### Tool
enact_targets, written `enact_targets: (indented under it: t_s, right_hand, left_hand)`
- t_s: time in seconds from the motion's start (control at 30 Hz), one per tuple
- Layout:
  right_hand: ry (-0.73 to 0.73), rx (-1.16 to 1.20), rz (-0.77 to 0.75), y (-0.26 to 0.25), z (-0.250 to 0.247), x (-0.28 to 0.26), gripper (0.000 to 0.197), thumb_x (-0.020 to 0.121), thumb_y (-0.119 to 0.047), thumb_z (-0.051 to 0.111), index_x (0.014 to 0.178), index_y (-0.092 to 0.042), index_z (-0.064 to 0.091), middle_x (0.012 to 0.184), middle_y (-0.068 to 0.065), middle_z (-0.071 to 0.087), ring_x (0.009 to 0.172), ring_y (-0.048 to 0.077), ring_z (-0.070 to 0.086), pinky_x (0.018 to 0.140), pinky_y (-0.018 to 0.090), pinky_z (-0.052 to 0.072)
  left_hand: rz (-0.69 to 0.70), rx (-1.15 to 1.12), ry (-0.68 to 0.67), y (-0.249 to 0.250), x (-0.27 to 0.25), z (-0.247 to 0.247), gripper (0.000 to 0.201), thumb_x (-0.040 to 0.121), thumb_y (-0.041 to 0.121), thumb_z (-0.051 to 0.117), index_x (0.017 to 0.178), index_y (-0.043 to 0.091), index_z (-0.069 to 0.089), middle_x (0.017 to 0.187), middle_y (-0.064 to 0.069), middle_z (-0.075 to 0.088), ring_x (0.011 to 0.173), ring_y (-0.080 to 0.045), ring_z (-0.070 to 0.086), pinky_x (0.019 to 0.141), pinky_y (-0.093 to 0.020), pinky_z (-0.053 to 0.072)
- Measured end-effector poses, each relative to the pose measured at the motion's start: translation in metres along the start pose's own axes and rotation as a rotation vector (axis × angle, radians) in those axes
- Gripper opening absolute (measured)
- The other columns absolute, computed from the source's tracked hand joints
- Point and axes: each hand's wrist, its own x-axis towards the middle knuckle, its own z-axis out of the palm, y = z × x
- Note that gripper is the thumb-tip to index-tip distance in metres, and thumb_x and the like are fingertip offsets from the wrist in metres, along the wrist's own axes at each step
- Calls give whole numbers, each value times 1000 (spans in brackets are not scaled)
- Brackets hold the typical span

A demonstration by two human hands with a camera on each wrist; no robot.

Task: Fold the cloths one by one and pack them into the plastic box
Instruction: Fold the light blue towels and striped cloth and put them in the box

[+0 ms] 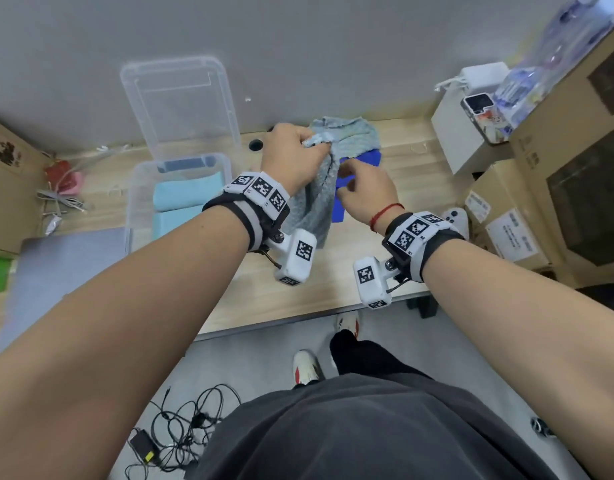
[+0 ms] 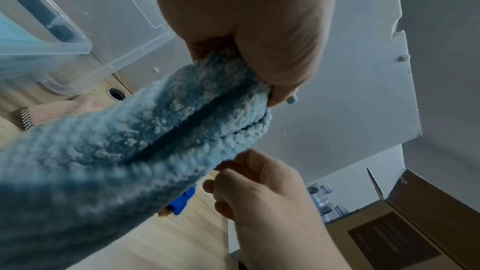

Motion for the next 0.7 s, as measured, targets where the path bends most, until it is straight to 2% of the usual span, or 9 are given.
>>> enact_targets:
  t_s: [0.07,0.13,0.2,0.23,0.33,0.4,0.53,0.63,0.7]
  right_hand:
    - [-113,151,-42,-4,-2,-14,54,70,-42,64,119,-21,56,112,-7,65,101,15,62,85,29,49]
    - [-214,268,-87,-11,-4,-21,70,64,-53,76,121,-20,52,112,-10,63,100,8,60,85,23,47]
    - [-207,265,-91,-18,-6,-26,58,68,-51,81,109,-22,53,98,-14,61,87,-1,56,73,14,41]
    - [-175,202,-89,-18,-6,-26,43,73,-47,79,99,-25,53,88,-16,57,79,-1,53,66,15,38]
    - [-154,-55,-59,1,-5,-19,18,81,-28,69,72,-25,53,71,-8,57,76,22,59,65,29,41]
    - [-206,-173,-44,19,-6,-16,11,81,-23,66,75,-16,61,78,2,66,83,30,63,68,33,47]
    - [-247,-200,-43,52,-18,-20,13,92,-28,60,86,-16,60,81,1,57,82,25,57,67,27,33]
    - [-132,-29,55,67,-28,-21,20,100,-28,44,101,-10,53,88,8,60,83,28,57,72,35,41]
    - [-61,24,79,72,-34,-21,23,102,-30,39,101,-9,49,81,7,58,76,27,54,68,36,39]
  left_hand:
    - [-13,34,6,-2,-9,-2,40,73,32,64,58,-3,53,53,-3,31,54,-15,26,52,-30,28]
    - [-24,60,-8,-3,-12,-3,40,72,33,63,61,-5,57,55,-6,36,55,-16,31,52,-36,34]
    - [-20,79,-21,0,-18,-5,40,73,34,64,62,-4,58,55,-6,40,54,-15,34,55,-39,41]
    - [-9,68,-29,3,-21,-6,42,76,35,65,60,-3,56,53,-5,39,54,-14,34,54,-38,40]
    - [48,-44,-33,9,-25,-12,53,86,45,63,51,12,43,49,0,29,50,-13,26,50,-31,26]
    - [64,-91,-32,9,-23,-17,57,87,58,56,52,17,37,52,-1,27,50,-16,24,53,-30,21]
    - [15,-59,-35,3,-19,-21,55,95,57,43,55,24,25,53,3,24,48,-14,22,55,-30,19]
    - [4,59,-7,-10,-22,-18,46,101,44,37,60,24,34,58,6,35,57,-14,34,58,-30,27]
    - [-18,148,-14,-21,-24,-15,40,103,38,34,71,18,48,67,3,46,66,-17,43,61,-30,32]
